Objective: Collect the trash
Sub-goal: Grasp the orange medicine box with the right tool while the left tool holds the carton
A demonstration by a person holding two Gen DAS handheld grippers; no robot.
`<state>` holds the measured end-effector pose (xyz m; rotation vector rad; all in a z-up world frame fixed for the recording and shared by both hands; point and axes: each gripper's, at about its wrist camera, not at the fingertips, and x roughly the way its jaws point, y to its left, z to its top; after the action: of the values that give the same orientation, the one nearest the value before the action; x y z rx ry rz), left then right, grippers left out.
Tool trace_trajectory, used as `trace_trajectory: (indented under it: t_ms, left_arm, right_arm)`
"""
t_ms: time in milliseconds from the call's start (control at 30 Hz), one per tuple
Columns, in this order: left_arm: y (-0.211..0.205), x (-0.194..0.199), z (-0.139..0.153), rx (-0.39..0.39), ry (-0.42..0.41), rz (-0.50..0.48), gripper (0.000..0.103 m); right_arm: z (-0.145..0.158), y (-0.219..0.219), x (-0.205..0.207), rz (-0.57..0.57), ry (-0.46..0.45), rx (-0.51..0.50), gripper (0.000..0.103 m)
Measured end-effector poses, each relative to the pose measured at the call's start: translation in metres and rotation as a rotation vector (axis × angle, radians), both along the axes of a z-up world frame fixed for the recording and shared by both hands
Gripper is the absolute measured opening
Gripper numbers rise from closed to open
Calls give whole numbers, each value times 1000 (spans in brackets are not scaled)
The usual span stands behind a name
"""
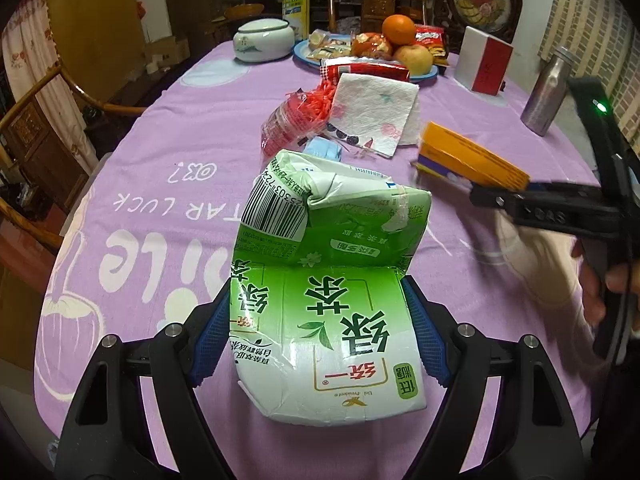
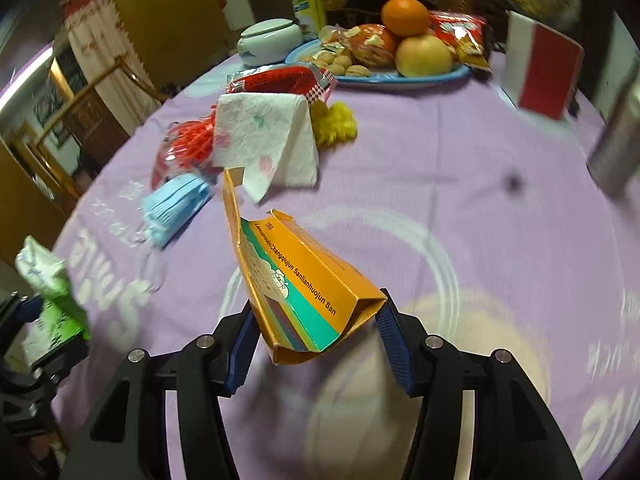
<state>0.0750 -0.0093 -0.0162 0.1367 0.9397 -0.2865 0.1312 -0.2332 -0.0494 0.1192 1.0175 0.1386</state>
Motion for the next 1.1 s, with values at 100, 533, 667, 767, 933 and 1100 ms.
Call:
trace_trajectory:
  t_ms: [100, 533, 667, 767, 933, 1100]
  left_arm:
    - [5, -7, 0, -10, -3, 9, 77]
    - [35, -35, 0, -23, -22, 59, 77]
    - [37, -36, -2, -25, -16, 64, 77]
    - [37, -36, -3, -26, -14, 64, 77]
    - [38, -34, -5, -27, -6, 63, 77]
    - [41, -31, -6, -30, 1, 73, 77]
  right_arm:
    - [2, 1, -24, 1, -15, 36, 56]
    - [-16, 41, -73, 116, 28, 31, 87]
    - [-12, 53, -78, 166, -3, -17, 93]
    - [-8, 64, -72, 200, -23, -101, 96]
    - [-14, 86, -52, 316, 12, -248, 96]
    - [-18, 106, -33, 407, 55, -345, 96]
